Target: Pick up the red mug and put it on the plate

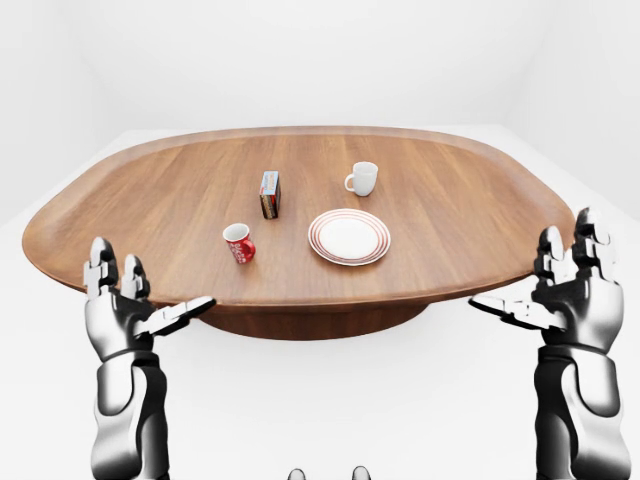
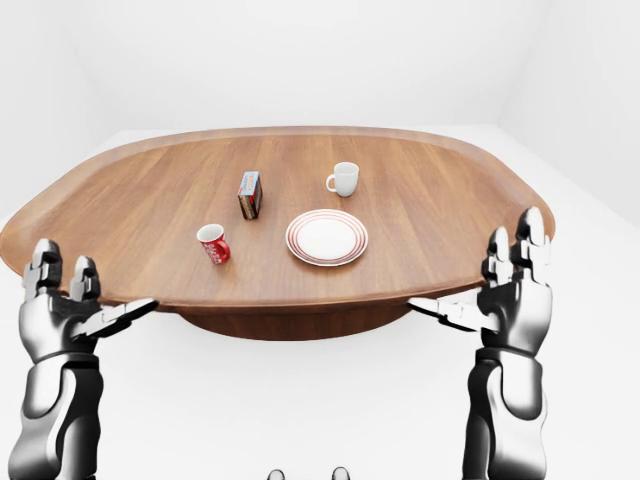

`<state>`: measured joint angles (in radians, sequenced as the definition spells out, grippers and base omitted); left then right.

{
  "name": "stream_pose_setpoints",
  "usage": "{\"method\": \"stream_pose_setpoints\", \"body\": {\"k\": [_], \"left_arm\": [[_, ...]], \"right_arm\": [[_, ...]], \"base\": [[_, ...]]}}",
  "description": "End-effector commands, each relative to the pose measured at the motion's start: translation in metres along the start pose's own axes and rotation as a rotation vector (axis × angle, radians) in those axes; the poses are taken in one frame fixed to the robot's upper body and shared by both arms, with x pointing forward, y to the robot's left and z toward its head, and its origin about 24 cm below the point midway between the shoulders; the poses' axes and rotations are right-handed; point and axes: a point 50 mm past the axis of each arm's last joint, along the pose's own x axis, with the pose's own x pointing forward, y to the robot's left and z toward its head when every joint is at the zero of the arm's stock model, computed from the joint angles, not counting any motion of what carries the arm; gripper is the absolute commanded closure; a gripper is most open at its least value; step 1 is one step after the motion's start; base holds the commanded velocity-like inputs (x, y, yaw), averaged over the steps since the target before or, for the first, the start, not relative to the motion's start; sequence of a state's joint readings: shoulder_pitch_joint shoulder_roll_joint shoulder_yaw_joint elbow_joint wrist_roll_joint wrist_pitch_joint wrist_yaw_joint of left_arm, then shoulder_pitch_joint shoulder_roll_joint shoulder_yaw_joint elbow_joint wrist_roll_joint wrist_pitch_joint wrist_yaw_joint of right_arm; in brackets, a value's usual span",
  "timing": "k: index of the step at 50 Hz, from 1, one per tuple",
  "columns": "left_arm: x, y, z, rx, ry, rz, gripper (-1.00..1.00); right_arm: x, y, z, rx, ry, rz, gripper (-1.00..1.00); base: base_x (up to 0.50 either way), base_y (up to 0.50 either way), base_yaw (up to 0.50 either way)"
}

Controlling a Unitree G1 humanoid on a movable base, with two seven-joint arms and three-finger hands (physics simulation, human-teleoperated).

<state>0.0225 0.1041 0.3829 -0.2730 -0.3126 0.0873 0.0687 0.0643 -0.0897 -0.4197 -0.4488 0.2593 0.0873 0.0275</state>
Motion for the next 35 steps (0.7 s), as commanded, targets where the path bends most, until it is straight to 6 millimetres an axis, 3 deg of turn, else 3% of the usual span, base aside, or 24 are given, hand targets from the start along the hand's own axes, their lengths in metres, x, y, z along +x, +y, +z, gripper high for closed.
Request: {"method": "stream_pose_setpoints", "body": {"k": [1,15,20,35], "left_arm": [[-0.005,0.039,0.028,-0.062,-0.102,0.195,-1.00],[-0.008,0.044,0.033,-0.077,-0.122,0.235,-1.00],[-0.008,0.043,0.033,-0.071,-0.122,0.232,-1.00],[-0.007,0.039,0.034,-0.051,-0.128,0.219,-1.00]], "right_arm": [[-0.006,-0.040,0.036,0.034,-0.146,-0.141,-1.00],[-0.007,-0.045,0.040,0.047,-0.154,-0.165,-1.00],[-0.006,-0.039,0.032,0.030,-0.123,-0.148,-1.00],[-0.008,-0.035,0.033,0.035,-0.130,-0.124,-1.00]], "base": [[0.00,0.00,0.00],[0.00,0.00,0.00],[0.00,0.00,0.00],[0.36,0.00,0.00]]}}
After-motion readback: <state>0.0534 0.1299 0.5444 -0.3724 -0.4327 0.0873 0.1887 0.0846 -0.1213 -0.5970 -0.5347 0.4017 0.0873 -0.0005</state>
